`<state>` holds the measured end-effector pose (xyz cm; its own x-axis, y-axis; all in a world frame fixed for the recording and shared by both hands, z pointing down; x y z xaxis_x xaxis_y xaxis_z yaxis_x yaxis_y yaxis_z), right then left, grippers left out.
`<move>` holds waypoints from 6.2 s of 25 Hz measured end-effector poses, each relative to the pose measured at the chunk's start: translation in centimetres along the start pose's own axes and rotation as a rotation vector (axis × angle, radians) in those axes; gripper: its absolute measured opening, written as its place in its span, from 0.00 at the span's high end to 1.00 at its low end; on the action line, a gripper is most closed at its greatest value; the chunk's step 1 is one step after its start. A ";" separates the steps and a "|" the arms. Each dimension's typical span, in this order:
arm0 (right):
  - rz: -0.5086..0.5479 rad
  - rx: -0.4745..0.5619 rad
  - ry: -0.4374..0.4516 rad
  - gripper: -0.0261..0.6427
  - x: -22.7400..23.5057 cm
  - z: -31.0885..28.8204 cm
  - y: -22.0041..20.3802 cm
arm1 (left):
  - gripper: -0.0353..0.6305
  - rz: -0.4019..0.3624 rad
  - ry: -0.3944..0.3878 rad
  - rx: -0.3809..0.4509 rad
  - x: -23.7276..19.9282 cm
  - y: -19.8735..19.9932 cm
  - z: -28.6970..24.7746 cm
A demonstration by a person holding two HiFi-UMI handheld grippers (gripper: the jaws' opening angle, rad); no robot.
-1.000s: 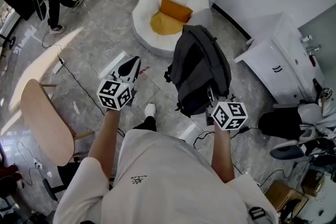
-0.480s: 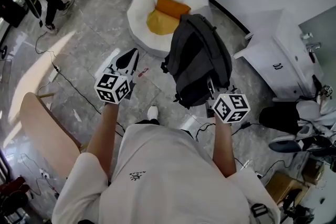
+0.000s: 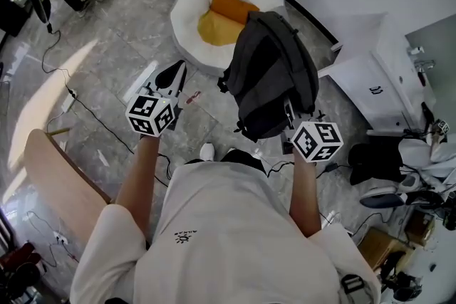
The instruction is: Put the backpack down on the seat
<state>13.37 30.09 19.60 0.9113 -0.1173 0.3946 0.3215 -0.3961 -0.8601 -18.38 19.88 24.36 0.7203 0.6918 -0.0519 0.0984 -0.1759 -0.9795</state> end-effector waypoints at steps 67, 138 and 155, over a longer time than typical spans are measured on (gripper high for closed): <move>-0.020 -0.182 0.175 0.86 21.1 -38.0 12.2 | 0.92 0.012 0.080 -0.198 -12.9 0.2 -33.5; -0.235 -0.160 -0.225 0.86 32.6 -67.4 -14.1 | 0.92 0.048 -0.195 -0.327 -29.1 -26.7 -56.2; -0.039 -0.130 -0.516 0.86 28.3 -73.2 -20.4 | 0.92 0.054 -0.122 -0.360 -32.1 -30.0 -54.1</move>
<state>13.73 -31.84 72.00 0.9180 0.3501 0.1864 0.3526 -0.5049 -0.7879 -7.30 -34.93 65.94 0.6462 0.7491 -0.1458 0.3129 -0.4343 -0.8447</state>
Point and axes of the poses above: the fingertips, and each gripper's own axes: z backward along the fingers, x to its right, y out of its top, the point moved 6 cm from there along z, backward along the fingers, and after that the axes turned 12 degrees about -z, right-handed, at the moved point
